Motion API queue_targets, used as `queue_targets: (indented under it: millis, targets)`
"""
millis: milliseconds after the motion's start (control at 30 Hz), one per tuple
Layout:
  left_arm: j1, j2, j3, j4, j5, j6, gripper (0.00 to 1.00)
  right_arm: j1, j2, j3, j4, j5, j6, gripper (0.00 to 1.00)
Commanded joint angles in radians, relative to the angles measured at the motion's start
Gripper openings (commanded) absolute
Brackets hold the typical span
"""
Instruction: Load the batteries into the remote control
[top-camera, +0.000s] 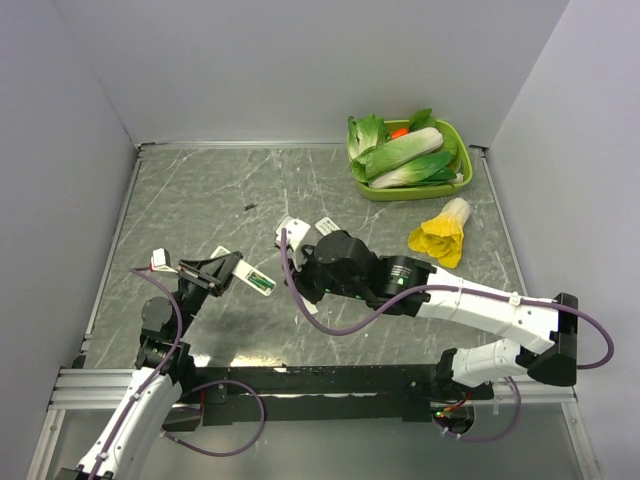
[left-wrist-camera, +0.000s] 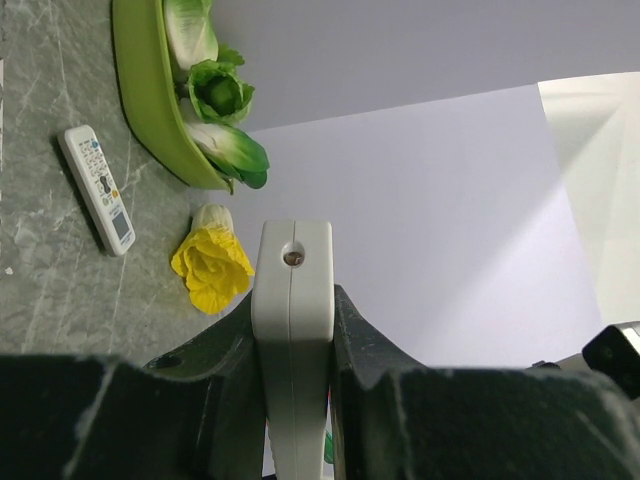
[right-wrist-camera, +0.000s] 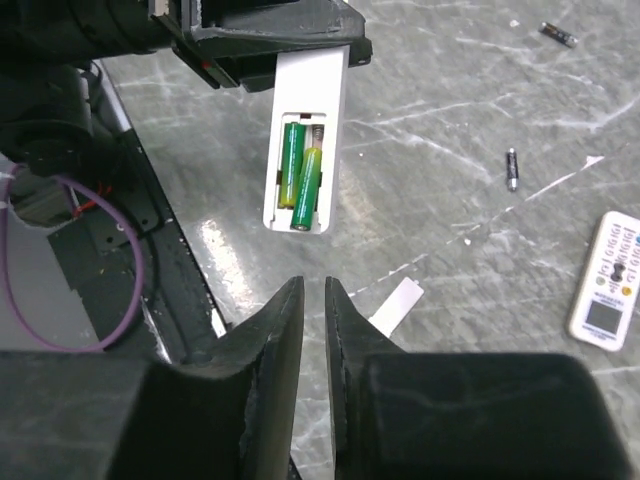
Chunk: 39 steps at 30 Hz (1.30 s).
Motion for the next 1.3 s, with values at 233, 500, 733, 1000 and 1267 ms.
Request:
queue_targets:
  millis: [233,500,733,1000,1267]
  targets:
    - [-0.004,-0.018,-0.198,0.062,0.012,-0.045,0.02,-0.057,-0.029,-0.139,0.268,-0.202,0.054,0.12]
    - [-0.003,-0.015,-0.199,0.072,0.017,-0.05,0.02,-0.069,0.01,-0.134,0.296,-0.238,0.069,0.11]
    - [-0.003,-0.017,-0.199,0.076,0.017,-0.054,0.02,-0.072,0.035,-0.126,0.286,-0.238,0.071,0.11]
    - [-0.003,-0.017,-0.199,0.082,0.021,-0.059,0.02,-0.077,0.058,-0.114,0.283,-0.239,0.068,0.1]
    - [-0.004,-0.018,-0.199,0.083,0.023,-0.06,0.02,-0.088,0.081,-0.108,0.296,-0.246,0.068,0.1]
